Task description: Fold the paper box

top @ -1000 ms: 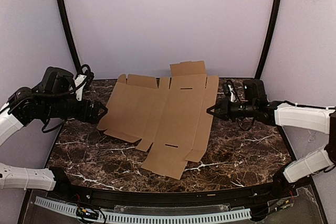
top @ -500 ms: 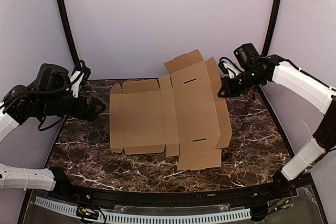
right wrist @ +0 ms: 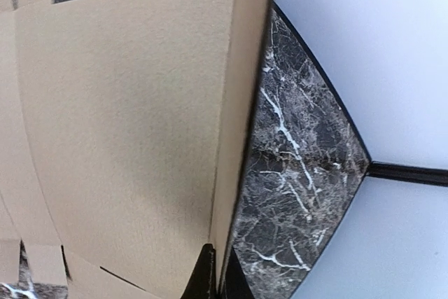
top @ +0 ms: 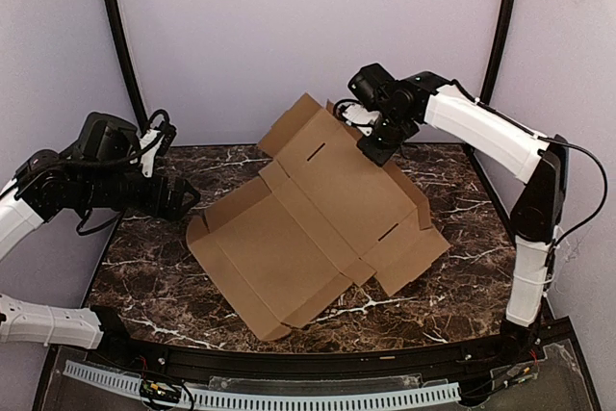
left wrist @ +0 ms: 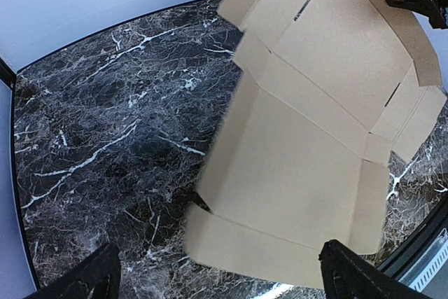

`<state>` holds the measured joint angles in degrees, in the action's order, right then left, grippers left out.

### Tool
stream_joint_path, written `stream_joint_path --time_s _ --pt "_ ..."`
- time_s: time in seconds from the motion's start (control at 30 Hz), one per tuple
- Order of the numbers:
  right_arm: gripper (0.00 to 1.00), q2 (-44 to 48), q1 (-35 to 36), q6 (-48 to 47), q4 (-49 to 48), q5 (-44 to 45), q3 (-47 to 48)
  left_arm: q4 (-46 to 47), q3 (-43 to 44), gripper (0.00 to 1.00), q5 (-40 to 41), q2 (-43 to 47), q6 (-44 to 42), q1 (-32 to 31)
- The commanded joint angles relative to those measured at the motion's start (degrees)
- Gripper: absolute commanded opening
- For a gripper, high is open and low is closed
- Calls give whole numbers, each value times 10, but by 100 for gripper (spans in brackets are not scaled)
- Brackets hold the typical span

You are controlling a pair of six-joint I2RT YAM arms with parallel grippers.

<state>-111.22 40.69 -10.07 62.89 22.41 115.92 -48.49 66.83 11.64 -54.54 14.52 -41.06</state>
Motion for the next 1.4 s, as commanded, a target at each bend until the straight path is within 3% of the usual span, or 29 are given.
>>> stream_joint_path --time_s 0.0,0.17,0.33,0.6,0.73,1.03,1.37 --pt "0 -13 25 -179 -41 111 -4 -8 5 100 -2 0 -5 -1" --pt "0 -30 51 -290 -121 169 -9 -11 -7 100 -1 7 2 -2" --pt "0 -41 70 -341 -183 198 -39 0 -25 100 -3 17 11 -2" --pt "0 23 116 -494 -440 231 -253 48 -45 100 -24 7 24 -2" --pt "0 47 128 -519 -505 240 -313 77 -61 100 -26 5 27 -2" --pt "0 92 140 -516 -555 268 -366 150 -70 100 -84 -30 56 -2" --pt "0 133 188 -631 -805 305 -489 289 -41 98 -170 -82 116 -1"
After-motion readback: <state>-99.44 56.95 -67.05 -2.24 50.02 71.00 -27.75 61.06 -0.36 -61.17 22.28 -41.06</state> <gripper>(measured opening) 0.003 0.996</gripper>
